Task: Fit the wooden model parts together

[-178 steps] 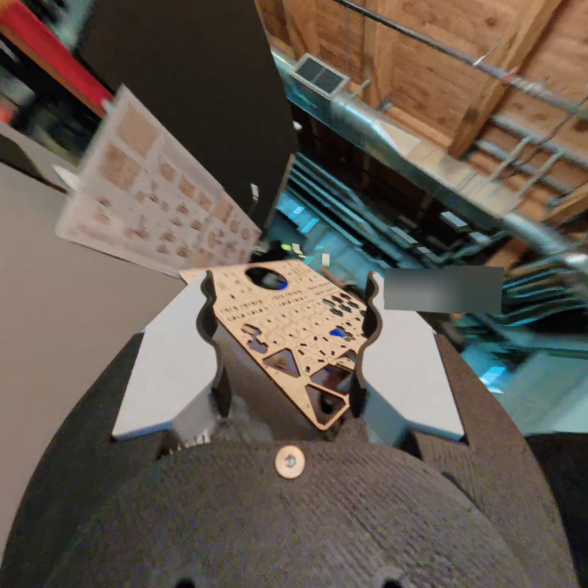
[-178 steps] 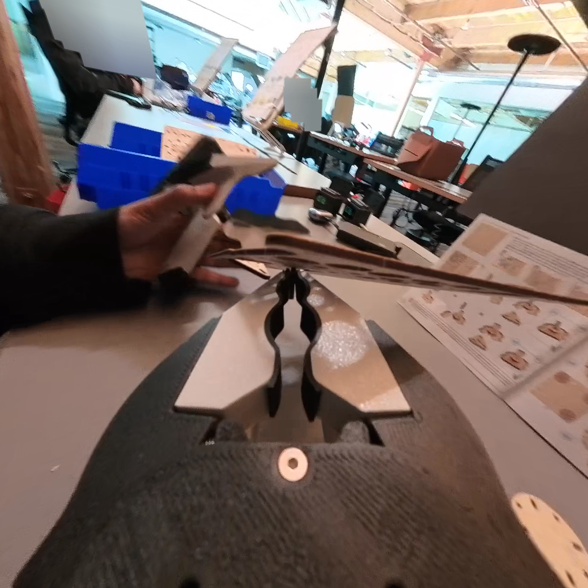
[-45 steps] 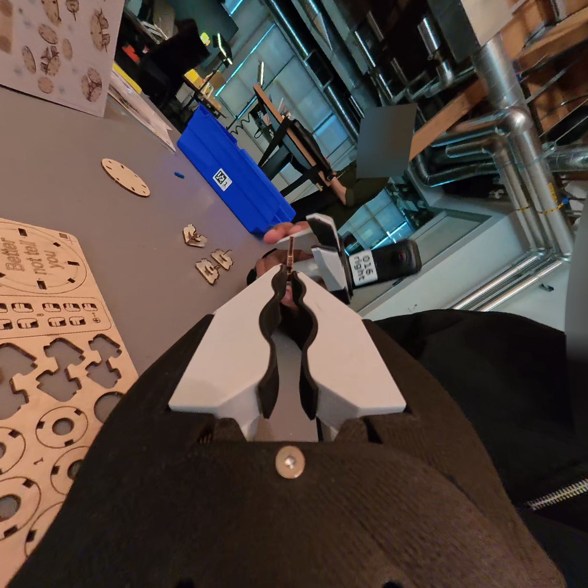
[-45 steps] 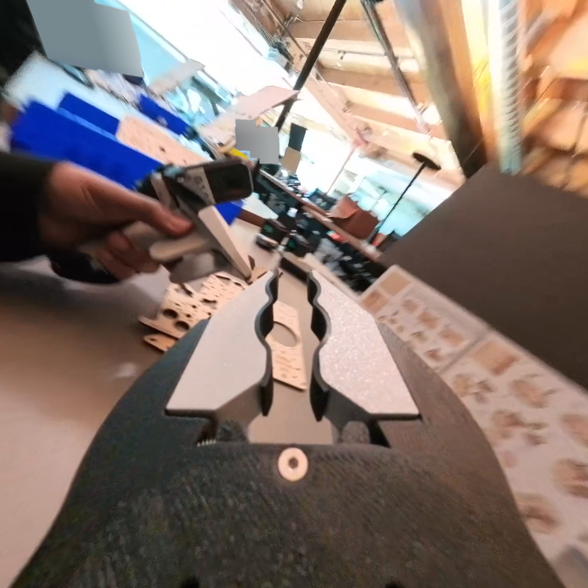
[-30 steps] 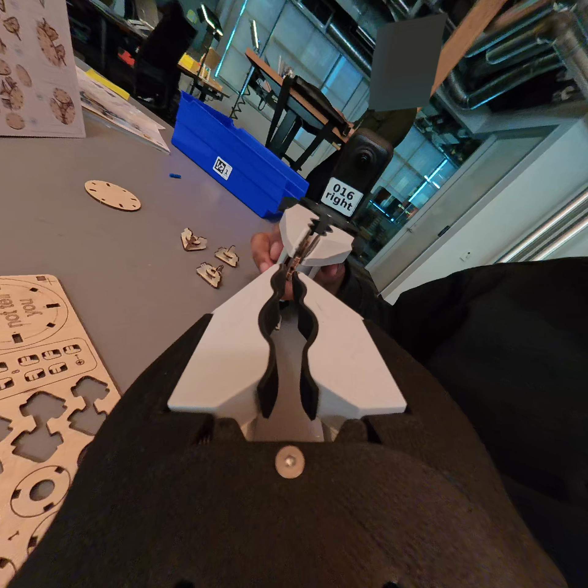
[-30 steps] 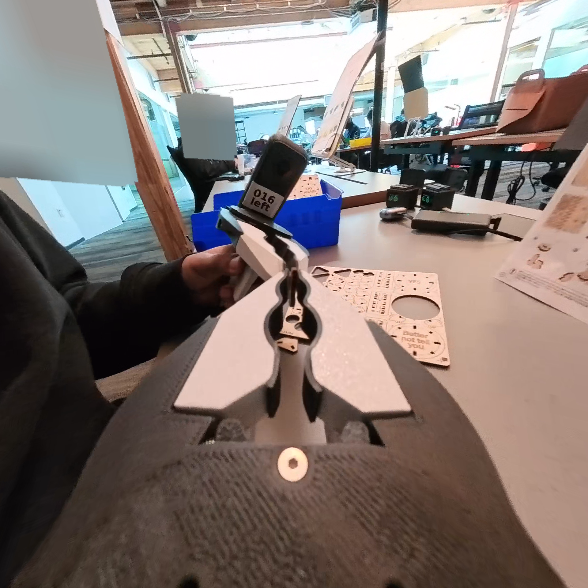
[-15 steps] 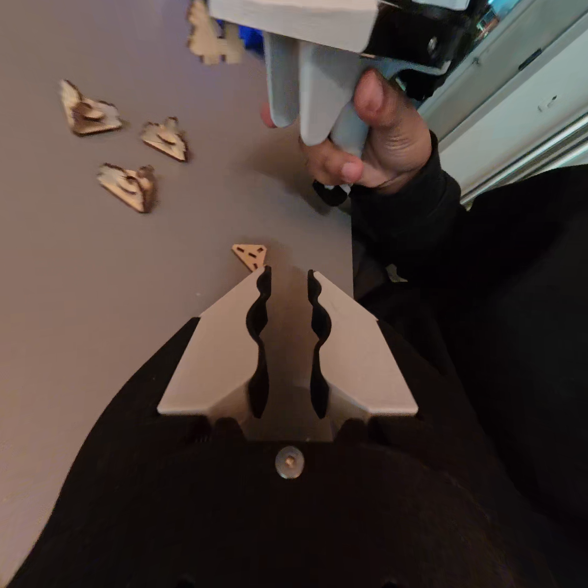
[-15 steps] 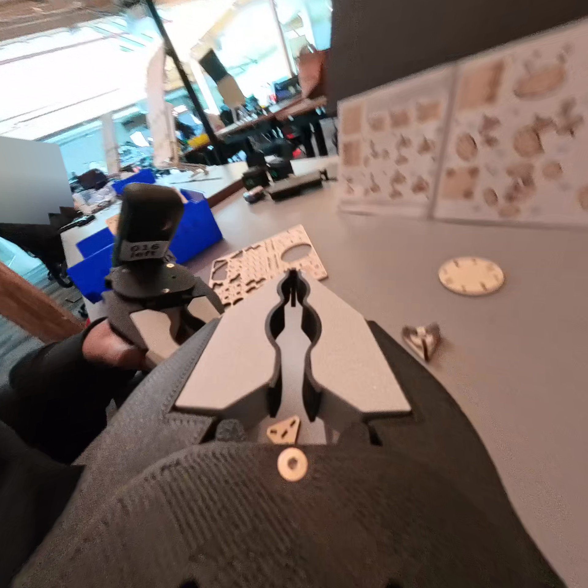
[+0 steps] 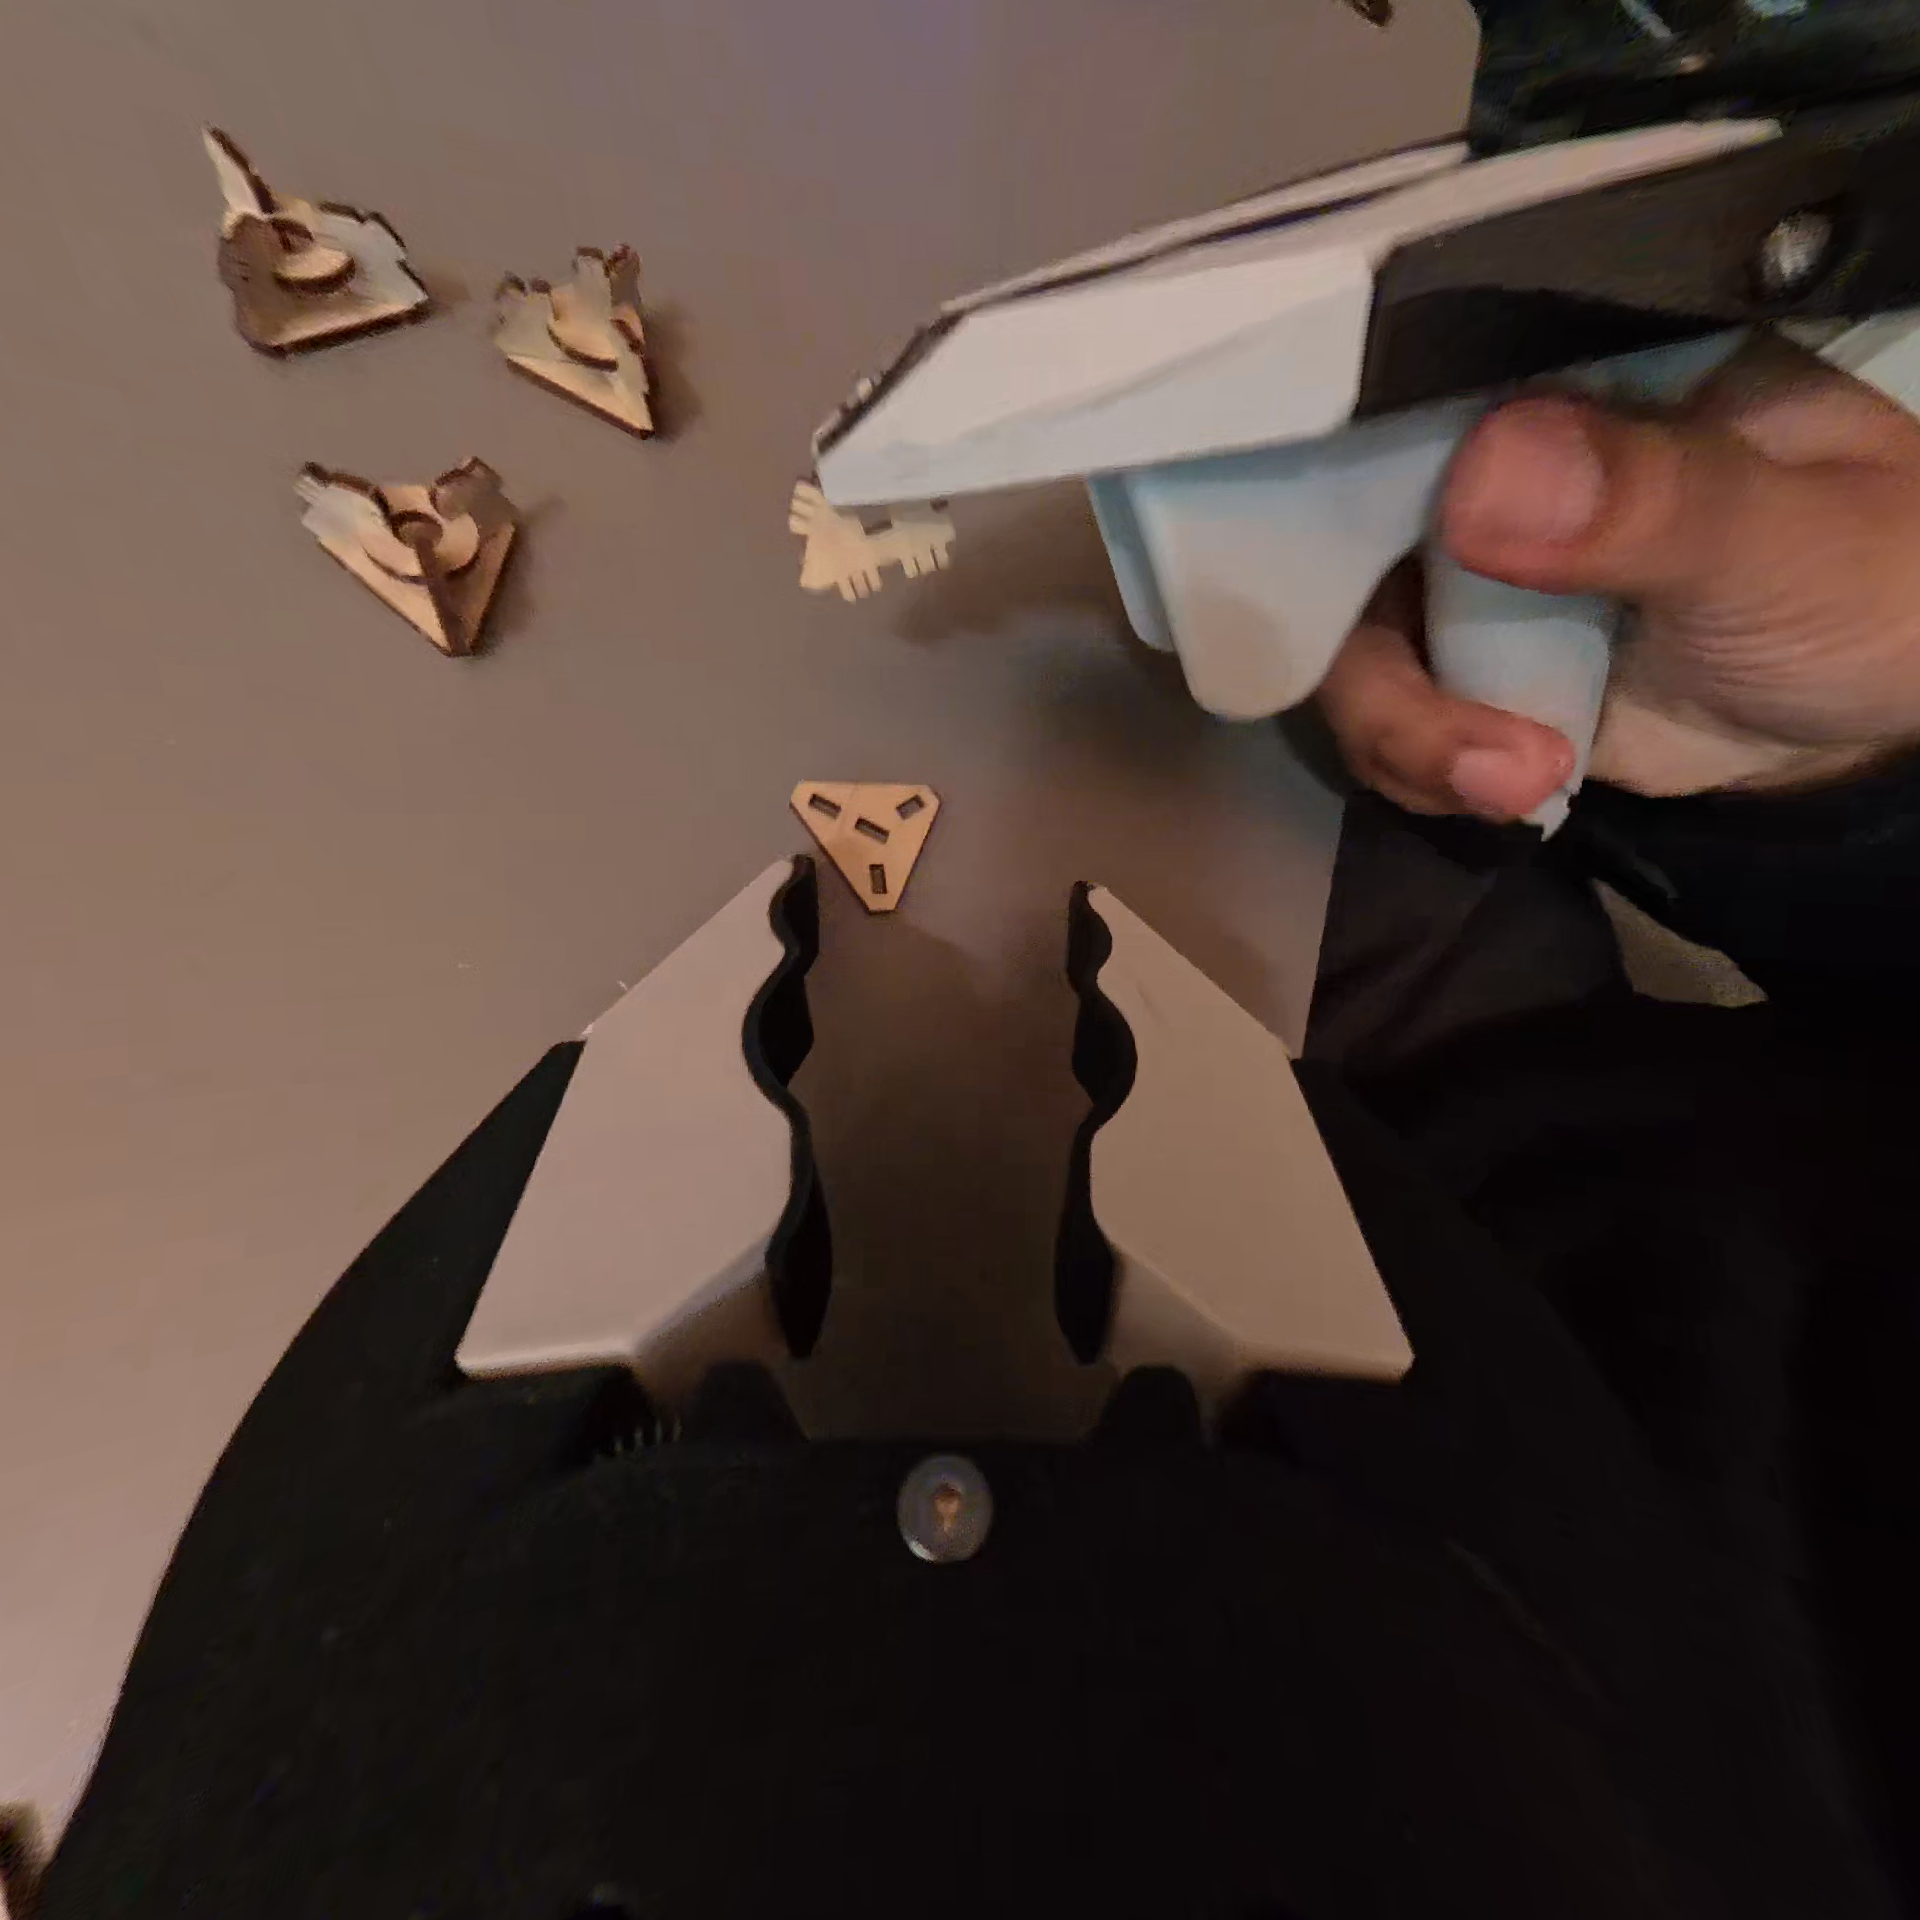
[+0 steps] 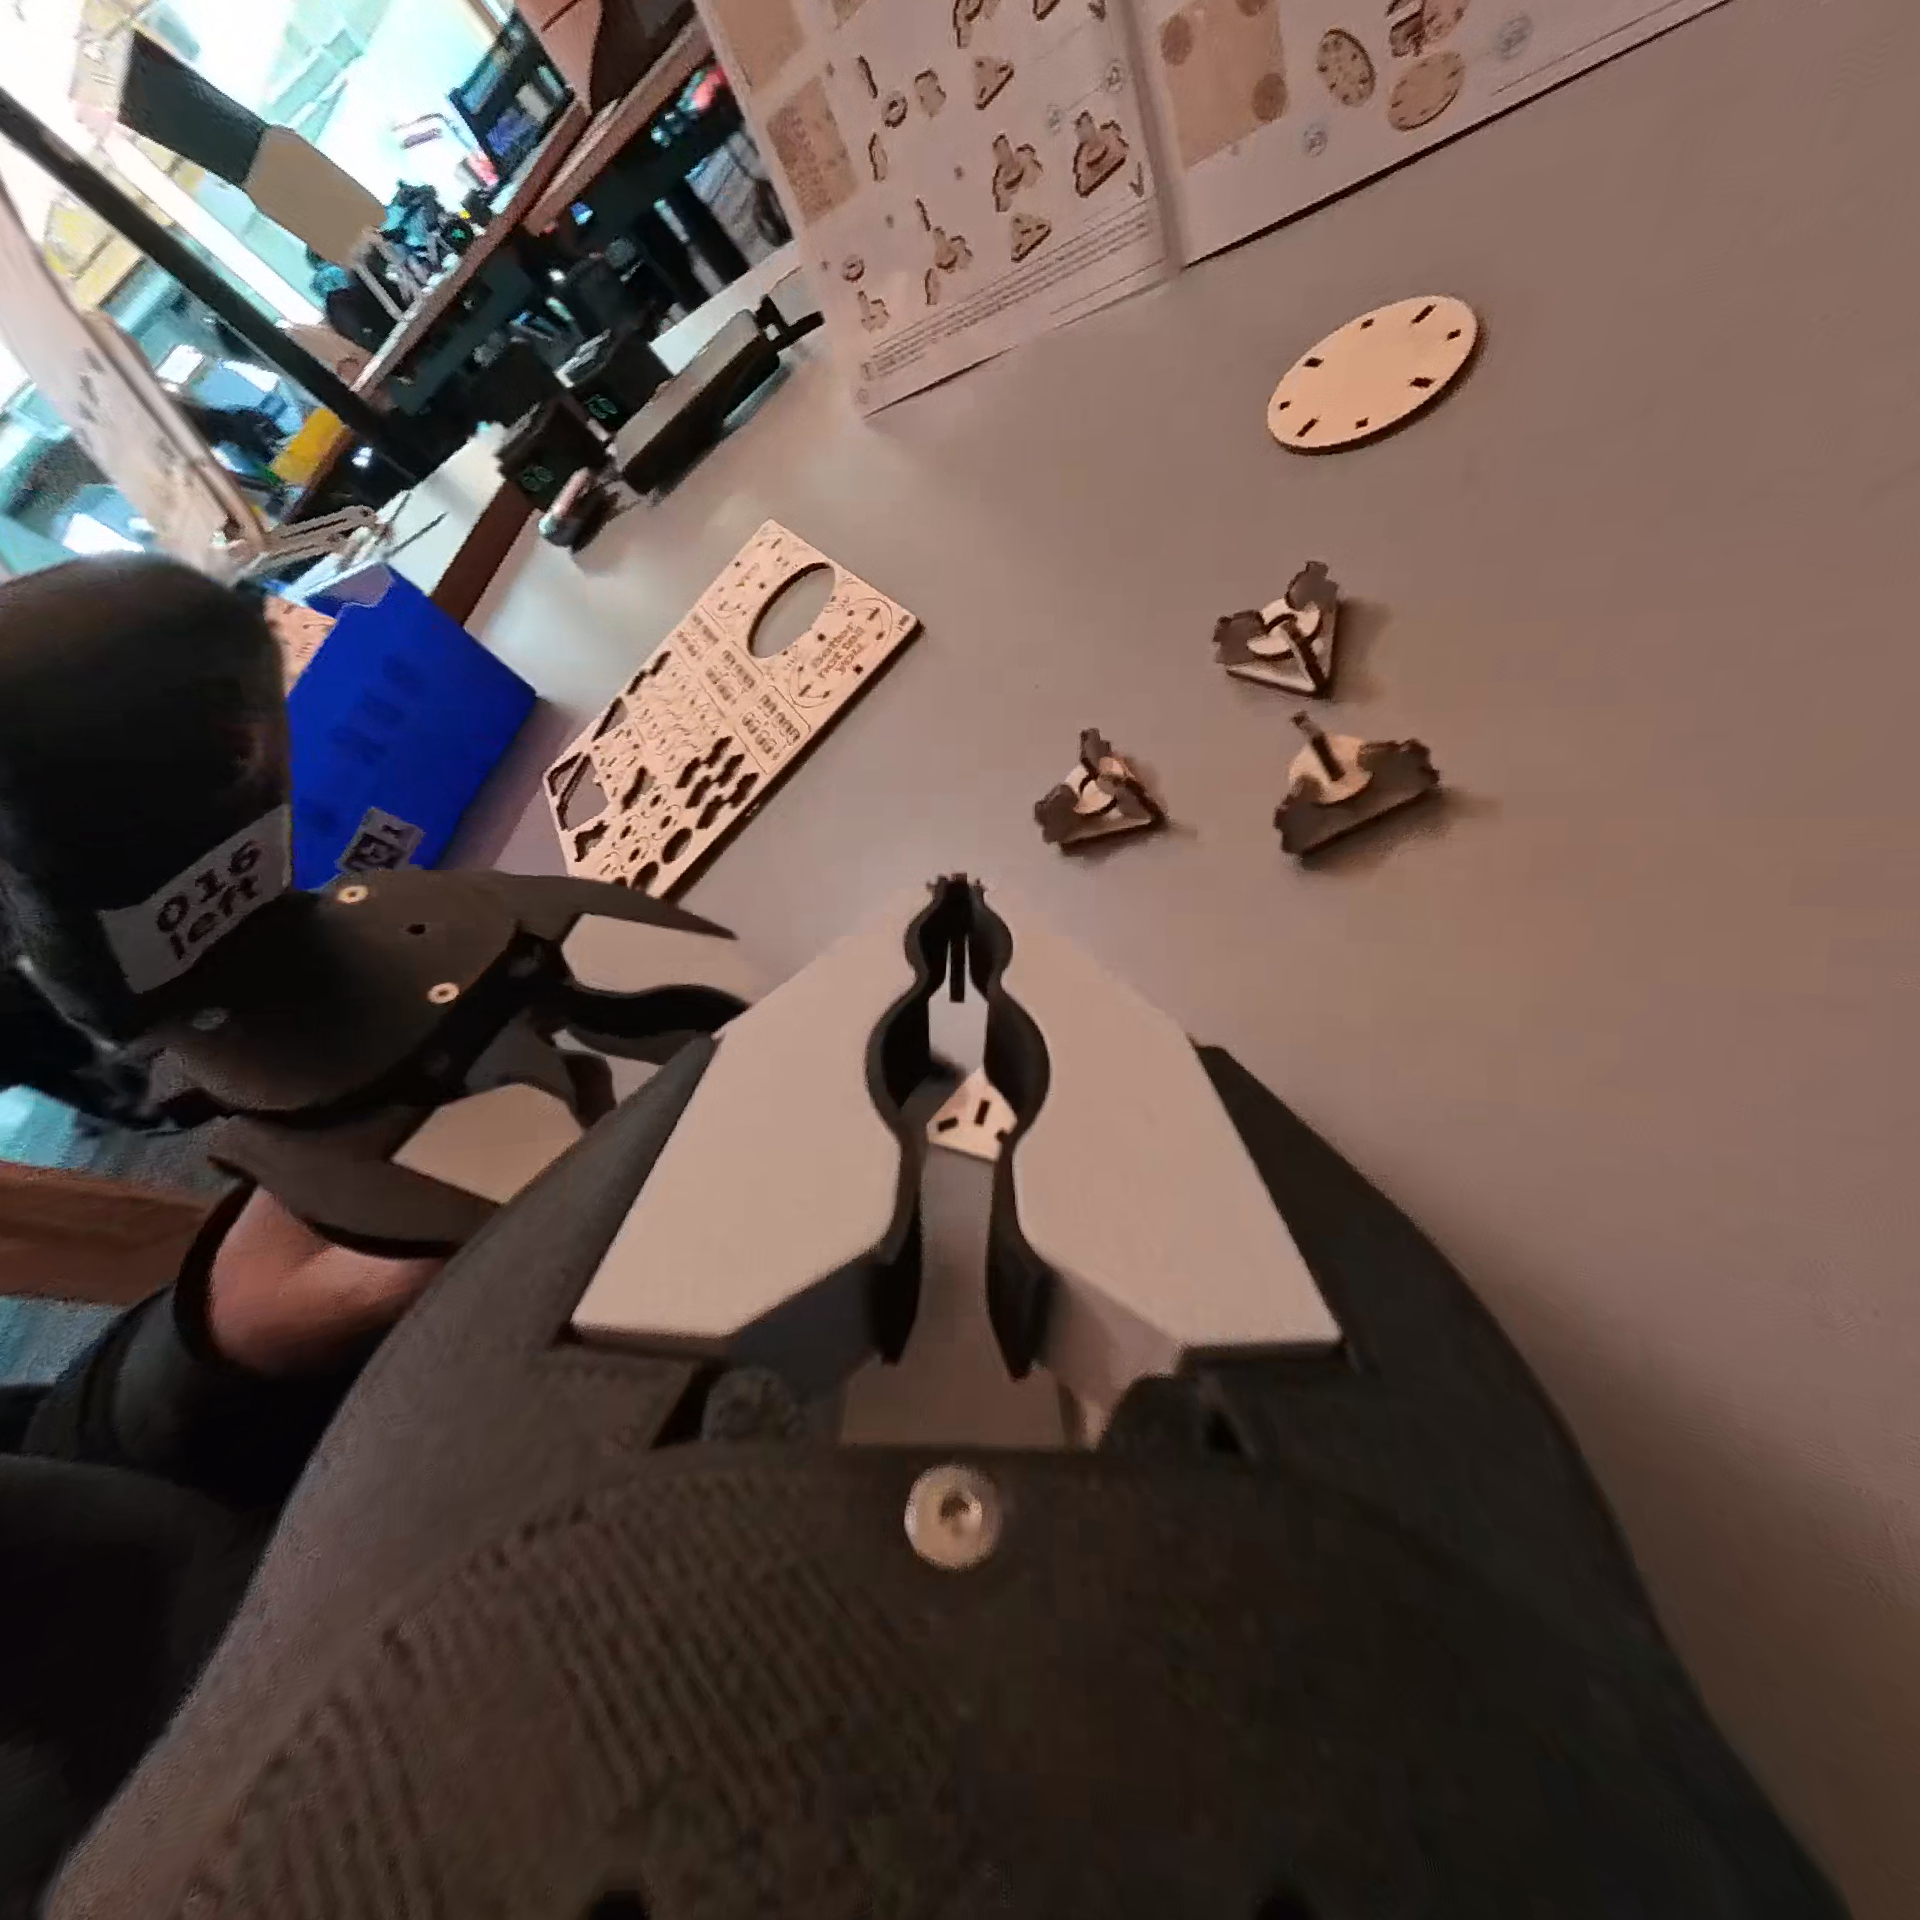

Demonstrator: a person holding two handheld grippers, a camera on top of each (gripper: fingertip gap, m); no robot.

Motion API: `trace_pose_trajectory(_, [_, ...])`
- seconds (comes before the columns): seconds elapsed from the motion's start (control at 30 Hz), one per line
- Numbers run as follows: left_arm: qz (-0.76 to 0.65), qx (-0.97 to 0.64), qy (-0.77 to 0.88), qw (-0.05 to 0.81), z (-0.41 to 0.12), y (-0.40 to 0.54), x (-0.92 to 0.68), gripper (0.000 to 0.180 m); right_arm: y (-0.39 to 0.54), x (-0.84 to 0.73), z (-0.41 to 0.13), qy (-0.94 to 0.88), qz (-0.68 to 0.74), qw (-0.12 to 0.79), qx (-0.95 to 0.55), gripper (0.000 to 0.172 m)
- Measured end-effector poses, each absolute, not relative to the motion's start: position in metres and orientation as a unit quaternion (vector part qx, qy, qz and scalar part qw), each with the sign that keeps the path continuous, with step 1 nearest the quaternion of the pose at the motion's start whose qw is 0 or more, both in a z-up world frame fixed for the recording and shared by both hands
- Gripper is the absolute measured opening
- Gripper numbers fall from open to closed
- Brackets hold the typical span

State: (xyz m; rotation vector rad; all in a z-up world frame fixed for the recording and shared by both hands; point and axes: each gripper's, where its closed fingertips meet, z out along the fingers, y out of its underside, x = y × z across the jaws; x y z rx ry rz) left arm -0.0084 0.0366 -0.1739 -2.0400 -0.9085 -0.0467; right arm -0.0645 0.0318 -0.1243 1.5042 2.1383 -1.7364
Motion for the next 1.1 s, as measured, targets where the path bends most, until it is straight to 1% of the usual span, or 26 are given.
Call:
trace_pose_trajectory(0.07, [-0.028,-0.815,-0.368,0.447,-0.172,0.039,-0.005,0.051,0.033,-0.056,-0.126,0.689,-0.544,-0.034,0.478,0.0])
trace_pose_trajectory(0.13, [-0.052,-0.806,-0.37,0.459,-0.17,0.042,0.002,0.049,0.037,-0.049,-0.129,0.7,-0.53,-0.079,0.473,0.0])
trace_pose_trajectory(0.2, [-0.102,-0.793,-0.361,0.479,-0.165,0.051,0.019,0.048,0.042,-0.043,-0.136,0.714,-0.512,-0.121,0.463,0.0])
trace_pose_trajectory(0.27, [-0.146,-0.781,-0.349,0.497,-0.16,0.057,0.039,0.047,0.043,-0.034,-0.143,0.727,-0.498,-0.142,0.45,0.0])
trace_pose_trajectory(0.33, [-0.158,-0.758,-0.334,0.537,-0.145,0.058,0.051,0.036,0.045,-0.025,-0.148,0.735,-0.495,-0.153,0.437,0.0])
trace_pose_trajectory(0.4, [-0.133,-0.715,-0.332,0.6,-0.126,0.05,0.057,0.035,0.047,-0.018,-0.148,0.738,-0.498,-0.168,0.423,0.0])
trace_pose_trajectory(0.47, [-0.081,-0.686,-0.341,0.638,-0.114,0.035,0.055,0.037,0.049,-0.013,-0.143,0.739,-0.508,-0.183,0.403,0.0])
trace_pose_trajectory(0.53, [-0.016,-0.685,-0.347,0.641,-0.108,0.018,0.052,0.037,0.048,-0.01,-0.136,0.739,-0.524,-0.195,0.377,0.001])
trace_pose_trajectory(0.63, [0.118,-0.723,-0.336,0.592,-0.103,-0.004,0.047,0.038,0.037,-0.017,-0.119,0.729,-0.563,-0.199,0.334,0.0])
trace_pose_trajectory(0.67, [0.189,-0.736,-0.326,0.562,-0.099,-0.014,0.043,0.043,0.034,-0.024,-0.113,0.722,-0.575,-0.205,0.327,0.0])
trace_pose_trajectory(0.7, [0.276,-0.74,-0.318,0.524,-0.093,-0.028,0.035,0.058,0.033,-0.032,-0.111,0.716,-0.582,-0.209,0.324,0.0])
trace_pose_trajectory(0.73, [0.371,-0.727,-0.317,0.483,-0.083,-0.045,0.026,0.081,0.031,-0.037,-0.112,0.714,-0.584,-0.203,0.329,0.0])
trace_pose_trajectory(0.77, [0.461,-0.692,-0.326,0.45,-0.071,-0.063,0.02,0.099,0.03,-0.038,-0.115,0.716,-0.584,-0.187,0.333,0.0])
trace_pose_trajectory(0.8, [0.542,-0.645,-0.317,0.436,-0.056,-0.076,0.019,0.106,0.029,-0.036,-0.115,0.716,-0.589,-0.176,0.33,0.0])
trace_pose_trajectory(0.83, [0.587,-0.615,-0.297,0.434,-0.046,-0.08,0.022,0.106,0.03,-0.035,-0.111,0.708,-0.601,-0.176,0.328,0.0])
trace_pose_trajectory(0.87, [0.585,-0.625,-0.279,0.435,-0.049,-0.074,0.024,0.093,0.033,-0.035,-0.108,0.697,-0.611,-0.179,0.33,0.0])
trace_pose_trajectory(0.9, [0.544,-0.665,-0.261,0.44,-0.06,-0.061,0.025,0.063,0.035,-0.035,-0.107,0.693,-0.616,-0.176,0.33,0.0])
trace_pose_trajectory(0.93, [0.487,-0.694,-0.26,0.462,-0.068,-0.047,0.026,0.027,0.035,-0.034,-0.11,0.694,-0.616,-0.17,0.33,0.0])
trace_pose_trajectory(0.97, [0.438,-0.695,-0.286,0.494,-0.066,-0.039,0.023,0.0,0.036,-0.034,-0.116,0.7,-0.61,-0.164,0.333,0.0])
trace_pose_trajectory(1.0, [0.414,-0.676,-0.328,0.515,-0.06,-0.04,0.014,0.0,0.037,-0.035,-0.126,0.708,-0.599,-0.162,0.337,0.0])
trace_pose_trajectory(1.03, [0.425,-0.648,-0.377,0.508,-0.054,-0.05,0.001,0.0,0.037,-0.034,-0.13,0.712,-0.595,-0.162,0.335,0.0])
trace_pose_trajectory(1.1, [0.487,-0.629,-0.395,0.459,-0.042,-0.065,-0.019,0.0,0.039,-0.034,-0.123,0.7,-0.607,-0.188,0.325,0.0])
